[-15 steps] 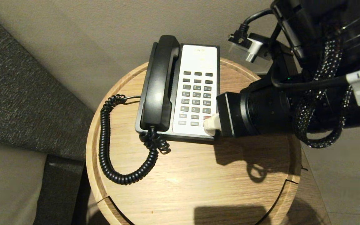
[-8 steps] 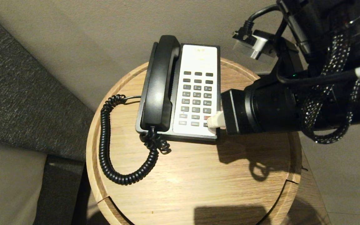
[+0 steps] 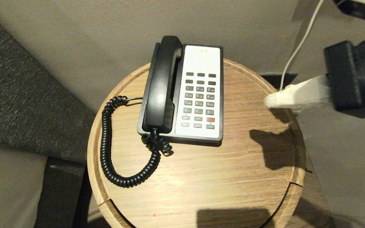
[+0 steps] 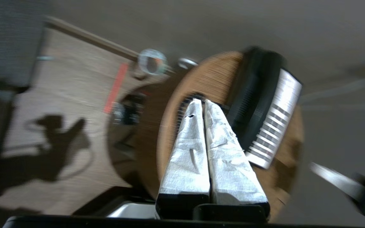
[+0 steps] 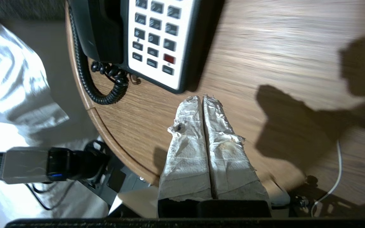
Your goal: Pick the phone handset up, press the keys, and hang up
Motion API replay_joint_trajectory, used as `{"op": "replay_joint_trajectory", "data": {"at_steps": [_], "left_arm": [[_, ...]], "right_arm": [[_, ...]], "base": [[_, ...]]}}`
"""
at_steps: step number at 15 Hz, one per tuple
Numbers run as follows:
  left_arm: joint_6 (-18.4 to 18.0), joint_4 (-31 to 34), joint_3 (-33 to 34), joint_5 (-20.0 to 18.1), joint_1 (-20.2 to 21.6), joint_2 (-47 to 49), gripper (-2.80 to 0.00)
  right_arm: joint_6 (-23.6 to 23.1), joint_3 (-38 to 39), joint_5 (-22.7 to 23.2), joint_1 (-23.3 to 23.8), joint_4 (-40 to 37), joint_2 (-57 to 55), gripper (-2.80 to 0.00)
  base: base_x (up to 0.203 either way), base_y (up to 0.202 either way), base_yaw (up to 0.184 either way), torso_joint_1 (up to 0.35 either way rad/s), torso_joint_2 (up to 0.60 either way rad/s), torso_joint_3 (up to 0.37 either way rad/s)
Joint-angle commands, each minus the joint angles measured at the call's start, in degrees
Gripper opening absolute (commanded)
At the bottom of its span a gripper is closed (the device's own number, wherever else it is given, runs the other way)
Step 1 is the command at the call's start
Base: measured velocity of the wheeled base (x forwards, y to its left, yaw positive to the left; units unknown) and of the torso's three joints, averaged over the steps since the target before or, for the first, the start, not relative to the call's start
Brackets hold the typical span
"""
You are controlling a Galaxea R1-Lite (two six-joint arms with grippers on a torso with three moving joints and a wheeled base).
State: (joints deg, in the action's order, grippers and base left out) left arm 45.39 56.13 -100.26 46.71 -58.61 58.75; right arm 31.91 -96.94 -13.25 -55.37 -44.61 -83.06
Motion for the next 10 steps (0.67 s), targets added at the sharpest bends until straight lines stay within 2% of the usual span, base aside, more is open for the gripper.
{"op": "replay_joint_trajectory", "data": {"at_steps": [1,4,6,8,10], "left_arm": [[0.9,2.5,0.6,0.3,9.5,-1.5,-2.80],[1.4,5.4,5.0,0.2,24.4,-6.4,-2.80],[1.4,6.2,12.7,0.2,33.3,-13.5,-2.80],[1.3,6.4,16.6,0.2,39.4,-18.3,-2.80],[0.9,6.5,19.2,0.0,45.6,-21.8,-2.80]], "right_arm": [[0.7,0.0,-1.9,0.0,-2.2,7.8,-2.80],[2.0,0.1,-4.6,1.7,-8.1,18.2,-2.80],[2.6,-0.7,-4.8,9.3,-13.1,25.1,-2.80],[2.7,-1.1,-4.6,15.5,-16.9,30.8,-2.80],[2.8,-1.0,-3.3,23.7,-19.1,36.3,-2.80]], "base": [[0.000,0.000,0.000,0.000,0.00,0.000],[0.000,0.000,0.000,0.000,0.00,0.000],[0.000,0.000,0.000,0.000,0.00,0.000],[0.000,0.000,0.000,0.000,0.00,0.000],[0.000,0.000,0.000,0.000,0.00,0.000]]}}
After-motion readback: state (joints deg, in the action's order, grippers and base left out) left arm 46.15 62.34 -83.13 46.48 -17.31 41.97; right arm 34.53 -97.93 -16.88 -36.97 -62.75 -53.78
